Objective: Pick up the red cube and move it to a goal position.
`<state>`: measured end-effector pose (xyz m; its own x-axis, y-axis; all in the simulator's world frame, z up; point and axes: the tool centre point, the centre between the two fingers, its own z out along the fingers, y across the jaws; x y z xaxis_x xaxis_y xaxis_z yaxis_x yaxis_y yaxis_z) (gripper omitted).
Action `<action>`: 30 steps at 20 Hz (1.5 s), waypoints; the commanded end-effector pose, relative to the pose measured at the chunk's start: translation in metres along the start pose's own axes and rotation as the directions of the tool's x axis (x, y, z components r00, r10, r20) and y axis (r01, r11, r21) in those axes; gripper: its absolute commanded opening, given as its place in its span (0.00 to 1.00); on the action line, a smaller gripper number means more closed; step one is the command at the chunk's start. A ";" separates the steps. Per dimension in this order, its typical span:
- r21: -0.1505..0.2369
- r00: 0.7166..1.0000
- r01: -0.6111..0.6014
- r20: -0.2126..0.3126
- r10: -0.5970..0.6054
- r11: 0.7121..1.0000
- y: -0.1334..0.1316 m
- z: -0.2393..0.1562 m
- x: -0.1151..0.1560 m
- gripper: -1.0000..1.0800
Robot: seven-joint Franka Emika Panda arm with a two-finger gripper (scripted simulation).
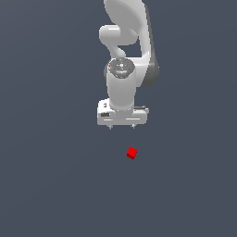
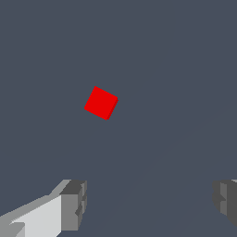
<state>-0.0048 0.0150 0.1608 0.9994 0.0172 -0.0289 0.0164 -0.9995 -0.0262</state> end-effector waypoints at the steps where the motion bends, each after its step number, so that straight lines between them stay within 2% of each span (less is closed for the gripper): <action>1: 0.000 1.000 0.000 0.000 0.000 1.000 0.000 0.000 0.000 0.96; 9: -0.001 0.999 -0.035 -0.003 0.035 0.999 -0.005 0.011 0.004 0.96; 17: -0.005 0.990 -0.143 -0.011 0.143 0.990 -0.019 0.044 0.017 0.96; 30: -0.011 0.924 -0.382 -0.032 0.382 0.924 -0.044 0.119 0.057 0.96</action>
<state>0.0435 0.0612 0.0483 0.9393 -0.3431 -0.0074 -0.3431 -0.9393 -0.0032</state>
